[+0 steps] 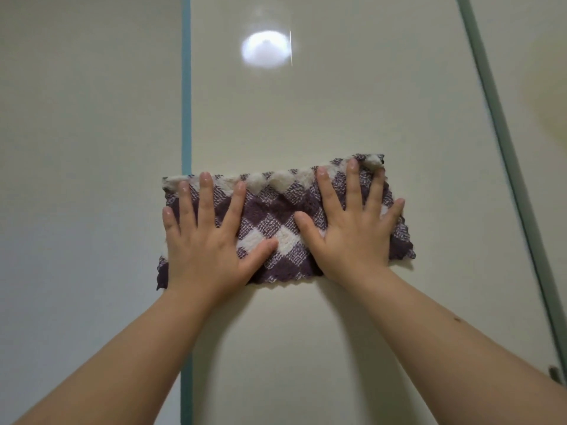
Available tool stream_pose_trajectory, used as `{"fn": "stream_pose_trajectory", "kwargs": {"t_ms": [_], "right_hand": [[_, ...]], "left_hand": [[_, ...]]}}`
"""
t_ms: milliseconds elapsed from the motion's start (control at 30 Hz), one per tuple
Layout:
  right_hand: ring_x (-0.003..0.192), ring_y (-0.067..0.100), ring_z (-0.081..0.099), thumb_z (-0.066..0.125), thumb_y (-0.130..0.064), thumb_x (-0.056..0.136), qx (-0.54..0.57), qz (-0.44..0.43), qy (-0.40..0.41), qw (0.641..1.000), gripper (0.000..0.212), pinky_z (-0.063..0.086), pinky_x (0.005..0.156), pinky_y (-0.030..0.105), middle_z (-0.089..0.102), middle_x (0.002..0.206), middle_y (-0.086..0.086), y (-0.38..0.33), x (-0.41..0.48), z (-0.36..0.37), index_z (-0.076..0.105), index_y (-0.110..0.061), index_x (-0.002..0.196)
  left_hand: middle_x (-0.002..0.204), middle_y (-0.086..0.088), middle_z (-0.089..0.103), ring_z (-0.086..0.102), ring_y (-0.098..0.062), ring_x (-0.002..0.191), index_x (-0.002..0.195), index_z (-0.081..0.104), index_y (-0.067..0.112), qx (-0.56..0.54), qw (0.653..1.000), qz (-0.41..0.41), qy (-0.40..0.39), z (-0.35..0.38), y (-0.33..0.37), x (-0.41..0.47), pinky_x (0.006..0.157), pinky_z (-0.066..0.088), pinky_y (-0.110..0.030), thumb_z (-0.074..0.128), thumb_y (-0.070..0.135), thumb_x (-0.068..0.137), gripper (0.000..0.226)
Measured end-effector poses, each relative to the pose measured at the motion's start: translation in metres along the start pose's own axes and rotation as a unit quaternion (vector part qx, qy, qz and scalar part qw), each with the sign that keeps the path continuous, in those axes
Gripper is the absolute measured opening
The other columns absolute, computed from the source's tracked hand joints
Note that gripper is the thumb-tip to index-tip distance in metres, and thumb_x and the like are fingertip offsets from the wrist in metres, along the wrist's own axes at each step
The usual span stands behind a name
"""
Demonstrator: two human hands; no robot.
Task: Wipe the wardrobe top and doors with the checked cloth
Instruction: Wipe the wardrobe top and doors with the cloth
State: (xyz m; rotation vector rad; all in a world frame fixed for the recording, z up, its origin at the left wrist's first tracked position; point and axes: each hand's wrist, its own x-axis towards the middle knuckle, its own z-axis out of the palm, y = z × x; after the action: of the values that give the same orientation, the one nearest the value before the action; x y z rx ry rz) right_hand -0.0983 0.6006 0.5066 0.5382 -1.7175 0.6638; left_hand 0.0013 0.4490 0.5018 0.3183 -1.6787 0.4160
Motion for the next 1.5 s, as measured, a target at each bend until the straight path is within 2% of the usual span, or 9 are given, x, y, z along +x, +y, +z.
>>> {"fn": "stream_pose_trajectory", "kwargs": {"t_ms": [100, 233, 367, 567, 700, 867, 1100, 1333, 1500], "right_hand": [[0.143, 0.037, -0.007, 0.009, -0.071, 0.078, 0.005, -0.018, 0.005, 1.000, 0.074, -0.007, 0.104, 0.064, -0.001, 0.159, 0.002, 0.011, -0.002, 0.000, 0.006, -0.040, 0.145], [0.143, 0.034, -0.012, 0.008, -0.072, 0.077, 0.006, -0.017, 0.005, 1.000, 0.073, -0.012, 0.103, 0.060, -0.005, 0.158, -0.002, 0.028, -0.002, 0.000, -0.004, -0.041, 0.142], [0.143, 0.032, -0.013, 0.008, -0.074, 0.075, 0.018, -0.009, 0.003, 1.000, 0.076, -0.011, 0.104, 0.061, -0.007, 0.158, -0.004, 0.051, 0.005, -0.006, 0.000, -0.043, 0.145], [0.142, 0.029, -0.019, 0.007, -0.076, 0.076, -0.002, 0.013, -0.026, 1.000, 0.075, -0.009, 0.107, 0.063, -0.019, 0.156, -0.006, 0.109, 0.022, -0.021, -0.010, -0.047, 0.143], [0.143, 0.029, -0.017, 0.008, -0.077, 0.076, -0.004, 0.026, -0.031, 0.999, 0.075, -0.011, 0.108, 0.061, -0.018, 0.156, -0.006, 0.146, 0.027, -0.028, -0.010, -0.048, 0.143], [0.143, 0.031, -0.011, -0.002, -0.078, 0.070, -0.002, 0.055, -0.018, 0.998, 0.080, -0.006, 0.108, 0.062, -0.014, 0.157, -0.005, 0.165, 0.011, -0.024, -0.009, -0.047, 0.143], [0.144, 0.031, -0.010, 0.004, -0.076, 0.074, 0.003, 0.074, -0.019, 0.997, 0.076, -0.005, 0.109, 0.060, -0.010, 0.158, -0.001, 0.178, -0.032, -0.020, -0.010, -0.044, 0.142], [0.142, 0.039, 0.005, 0.022, -0.070, 0.083, 0.026, 0.101, 0.017, 0.994, 0.076, 0.004, 0.106, 0.066, 0.007, 0.158, 0.006, 0.178, -0.078, -0.007, 0.016, -0.032, 0.148], [0.142, 0.037, 0.000, 0.020, -0.069, 0.084, 0.030, 0.114, 0.025, 0.993, 0.075, -0.003, 0.106, 0.065, 0.001, 0.158, 0.004, 0.167, -0.098, 0.001, 0.010, -0.032, 0.148]], "left_hand": [[0.151, -0.022, 0.022, 0.019, -0.050, 0.135, 0.143, 0.032, 0.027, 0.008, 1.000, -0.005, 0.008, 0.001, 0.010, -0.003, 0.101, 0.021, -0.067, 0.019, 0.079, 0.074, 0.087], [0.152, -0.022, 0.020, 0.016, -0.051, 0.135, 0.143, 0.030, 0.029, 0.003, 1.000, -0.030, -0.001, 0.002, 0.026, -0.002, 0.101, 0.019, -0.068, 0.018, 0.082, 0.071, 0.090], [0.153, -0.021, 0.017, 0.013, -0.049, 0.137, 0.144, 0.026, 0.031, 0.004, 1.000, -0.029, -0.005, 0.005, 0.049, 0.006, 0.103, 0.014, -0.067, 0.017, 0.083, 0.071, 0.090], [0.156, -0.016, 0.002, -0.002, -0.043, 0.141, 0.145, 0.013, 0.037, -0.002, 0.999, -0.031, -0.009, 0.012, 0.107, 0.025, 0.107, 0.003, -0.062, 0.017, 0.083, 0.067, 0.090], [0.156, -0.012, -0.005, -0.012, -0.038, 0.141, 0.145, 0.006, 0.041, -0.013, 1.000, -0.025, -0.009, 0.017, 0.142, 0.030, 0.109, -0.004, -0.059, 0.014, 0.084, 0.066, 0.090], [0.156, -0.014, -0.002, -0.009, -0.040, 0.141, 0.144, 0.011, 0.038, -0.019, 1.000, -0.006, -0.007, 0.021, 0.161, 0.020, 0.109, -0.004, -0.059, 0.018, 0.082, 0.068, 0.089], [0.154, -0.019, 0.010, 0.003, -0.044, 0.140, 0.145, 0.023, 0.032, -0.018, 0.999, 0.032, 0.013, 0.030, 0.172, -0.014, 0.108, -0.001, -0.056, 0.027, 0.080, 0.072, 0.087], [0.152, -0.020, 0.019, 0.012, -0.044, 0.139, 0.144, 0.028, 0.032, -0.005, 0.999, 0.049, 0.006, 0.031, 0.170, -0.050, 0.108, 0.006, -0.057, 0.022, 0.079, 0.076, 0.083], [0.153, -0.016, 0.019, 0.010, -0.040, 0.140, 0.144, 0.024, 0.034, -0.004, 0.999, 0.048, -0.008, 0.029, 0.158, -0.065, 0.110, 0.005, -0.057, 0.025, 0.080, 0.074, 0.083]]}}
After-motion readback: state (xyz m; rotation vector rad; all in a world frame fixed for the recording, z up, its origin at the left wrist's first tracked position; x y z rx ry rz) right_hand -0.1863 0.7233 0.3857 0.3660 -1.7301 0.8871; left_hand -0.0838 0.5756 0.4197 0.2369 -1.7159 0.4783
